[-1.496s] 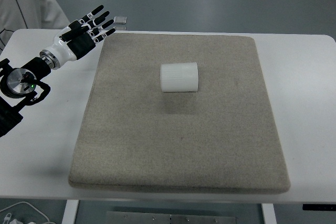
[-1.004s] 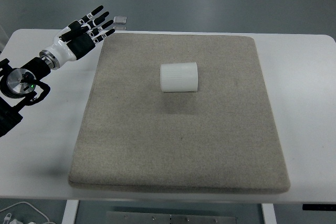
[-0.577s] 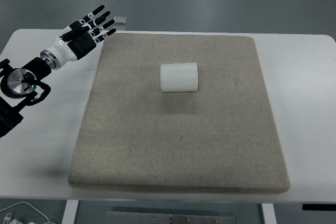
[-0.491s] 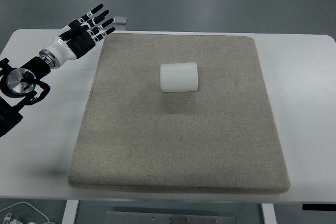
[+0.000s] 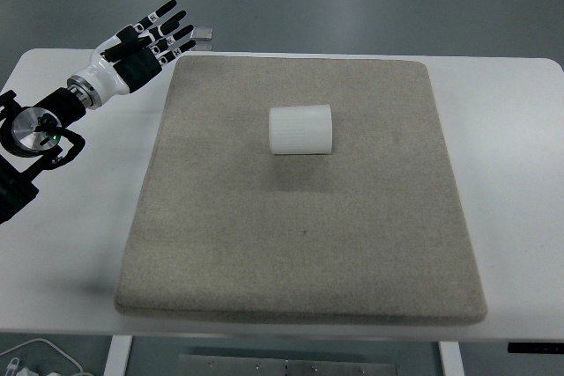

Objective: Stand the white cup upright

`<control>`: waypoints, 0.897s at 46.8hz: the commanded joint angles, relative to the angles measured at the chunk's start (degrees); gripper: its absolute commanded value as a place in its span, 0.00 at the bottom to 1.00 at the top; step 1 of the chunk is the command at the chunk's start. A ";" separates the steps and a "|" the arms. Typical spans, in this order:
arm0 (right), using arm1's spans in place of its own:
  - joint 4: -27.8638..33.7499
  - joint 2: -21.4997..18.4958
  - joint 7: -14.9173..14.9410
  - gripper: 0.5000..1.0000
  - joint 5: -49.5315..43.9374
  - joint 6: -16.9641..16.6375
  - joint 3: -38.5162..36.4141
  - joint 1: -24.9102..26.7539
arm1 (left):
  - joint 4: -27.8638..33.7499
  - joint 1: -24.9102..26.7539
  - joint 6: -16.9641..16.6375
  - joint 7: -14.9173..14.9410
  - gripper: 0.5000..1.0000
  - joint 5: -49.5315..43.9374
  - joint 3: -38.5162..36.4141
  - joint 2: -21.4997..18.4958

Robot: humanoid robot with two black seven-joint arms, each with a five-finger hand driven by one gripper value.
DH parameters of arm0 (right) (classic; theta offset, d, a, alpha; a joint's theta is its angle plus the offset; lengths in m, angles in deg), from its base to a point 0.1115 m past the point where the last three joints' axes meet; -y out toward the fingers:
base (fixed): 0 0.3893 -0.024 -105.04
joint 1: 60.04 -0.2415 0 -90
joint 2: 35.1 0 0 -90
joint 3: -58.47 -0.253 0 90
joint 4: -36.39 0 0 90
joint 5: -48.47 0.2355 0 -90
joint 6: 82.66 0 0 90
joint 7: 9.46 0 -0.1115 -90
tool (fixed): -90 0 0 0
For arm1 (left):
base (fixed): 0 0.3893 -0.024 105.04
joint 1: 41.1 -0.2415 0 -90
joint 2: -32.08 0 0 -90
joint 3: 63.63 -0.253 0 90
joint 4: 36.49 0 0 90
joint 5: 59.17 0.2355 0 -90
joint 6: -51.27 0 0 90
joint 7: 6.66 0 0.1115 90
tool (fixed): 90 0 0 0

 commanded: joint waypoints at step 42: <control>-0.08 0.00 0.00 0.86 0.00 0.00 0.00 0.00 | 2.37 2.27 1.21 -3.95 0.99 23.74 0.16 -0.74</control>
